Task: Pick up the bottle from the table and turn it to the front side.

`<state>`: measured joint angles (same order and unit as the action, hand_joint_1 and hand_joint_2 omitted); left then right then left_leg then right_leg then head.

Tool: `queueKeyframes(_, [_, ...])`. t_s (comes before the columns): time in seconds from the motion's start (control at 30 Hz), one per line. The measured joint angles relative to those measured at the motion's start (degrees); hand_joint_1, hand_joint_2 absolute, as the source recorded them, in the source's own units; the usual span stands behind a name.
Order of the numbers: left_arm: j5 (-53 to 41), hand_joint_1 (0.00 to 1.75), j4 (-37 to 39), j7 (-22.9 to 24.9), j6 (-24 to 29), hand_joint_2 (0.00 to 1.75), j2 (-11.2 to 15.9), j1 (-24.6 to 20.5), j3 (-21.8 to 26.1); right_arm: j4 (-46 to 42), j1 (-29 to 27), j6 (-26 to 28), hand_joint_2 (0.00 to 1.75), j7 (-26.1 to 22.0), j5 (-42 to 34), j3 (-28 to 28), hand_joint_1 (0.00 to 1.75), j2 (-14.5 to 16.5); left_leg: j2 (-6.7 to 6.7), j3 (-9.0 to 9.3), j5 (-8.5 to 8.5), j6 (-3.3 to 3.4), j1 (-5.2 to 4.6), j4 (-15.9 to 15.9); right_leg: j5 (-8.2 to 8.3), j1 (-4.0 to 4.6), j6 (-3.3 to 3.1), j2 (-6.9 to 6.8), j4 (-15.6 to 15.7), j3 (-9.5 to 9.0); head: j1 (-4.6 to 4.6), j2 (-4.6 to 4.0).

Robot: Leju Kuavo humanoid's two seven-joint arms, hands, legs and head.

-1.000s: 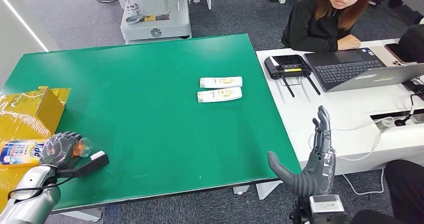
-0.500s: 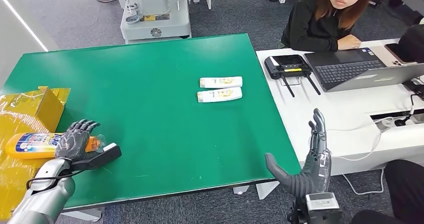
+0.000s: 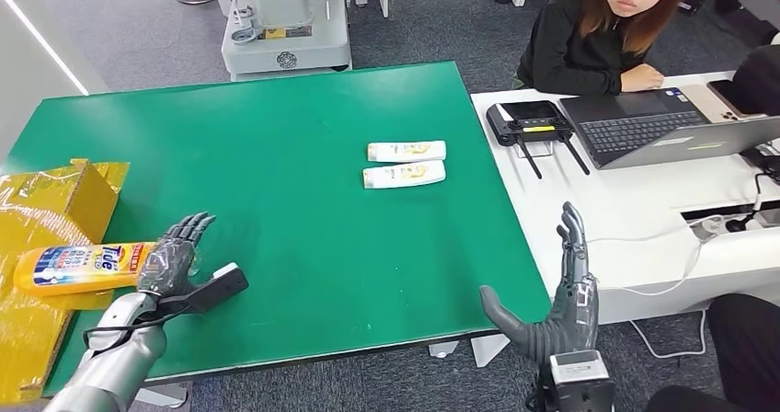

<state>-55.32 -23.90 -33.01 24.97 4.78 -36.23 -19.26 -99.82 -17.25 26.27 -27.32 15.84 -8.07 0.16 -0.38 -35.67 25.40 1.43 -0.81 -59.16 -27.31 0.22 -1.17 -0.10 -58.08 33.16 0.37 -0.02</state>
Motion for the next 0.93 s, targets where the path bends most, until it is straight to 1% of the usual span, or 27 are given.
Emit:
queueKeyframes(0.1, [7.4,0.0,-2.1,-4.4,-2.9,1.75,-1.7,1.7,0.4,0.0,-0.2,-1.2,1.75,0.1,0.4,0.1,0.0,0.2,0.02,-0.01,0.01,0.0,-0.01,0.0,0.0,-0.01,0.0,0.01,0.0,0.02,0.0,0.0])
queueKeyframes(0.2, [19.0,0.0,-7.7,-6.6,-8.9,1.75,-3.1,4.7,0.7,0.0,-0.1,-2.3,1.75,0.0,1.0,0.1,0.0,0.5,0.05,-0.01,0.04,0.03,-0.02,0.0,0.0,-0.01,0.0,0.05,0.0,0.03,0.0,0.0])
queueKeyframes(0.33, [36.2,0.0,-23.4,-6.7,-18.6,1.75,-5.4,11.3,0.2,0.6,0.6,-3.2,1.75,-0.5,1.2,0.1,0.0,0.7,0.07,-0.04,0.08,0.08,-0.03,0.0,-0.04,-0.02,0.05,0.09,0.0,0.07,-0.02,0.0])
queueKeyframes(0.43, [41.8,0.0,-33.4,-6.8,-22.3,1.75,-7.3,15.3,-0.8,1.3,1.2,-3.3,1.75,-0.5,1.2,-0.2,0.0,0.7,0.01,-0.08,0.1,0.1,-0.03,0.0,-0.08,-0.02,0.12,0.05,0.0,0.06,-0.01,0.0])
queueKeyframes(0.53, [45.7,0.0,-41.6,-7.1,-23.5,1.75,-9.2,19.1,-2.1,2.1,1.5,-2.8,1.75,-0.6,1.1,-0.7,0.0,0.7,0.05,-0.07,0.14,0.08,-0.04,0.0,-0.09,-0.03,0.13,0.08,0.0,0.07,-0.01,0.0])
queueKeyframes(0.67, [49.6,0.0,-50.0,-7.1,-22.3,1.75,-11.4,23.1,-5.1,2.4,1.4,-1.2,1.75,-1.4,0.5,-1.3,0.0,0.7,0.02,-0.08,0.18,0.12,-0.05,0.0,-0.1,-0.04,0.15,0.05,0.1,0.07,-0.01,0.0])
queueKeyframes(0.8, [50.9,0.0,-55.2,-7.1,-21.3,1.75,-13.1,25.2,-7.5,0.8,0.4,0.0,1.75,-1.7,-0.6,-1.8,0.0,0.7,0.04,-0.08,0.2,0.13,-0.06,0.0,-0.11,-0.04,0.16,0.06,0.1,0.07,0.0,0.0])
queueKeyframes(0.93, [50.7,0.0,-58.2,-7.1,-19.8,1.75,-13.4,26.7,-8.4,-1.3,-0.8,1.6,1.75,-3.0,-3.0,-2.2,0.0,0.7,0.05,-0.07,0.2,0.14,-0.05,0.0,-0.11,-0.03,0.16,0.07,0.1,0.07,-0.01,0.0])
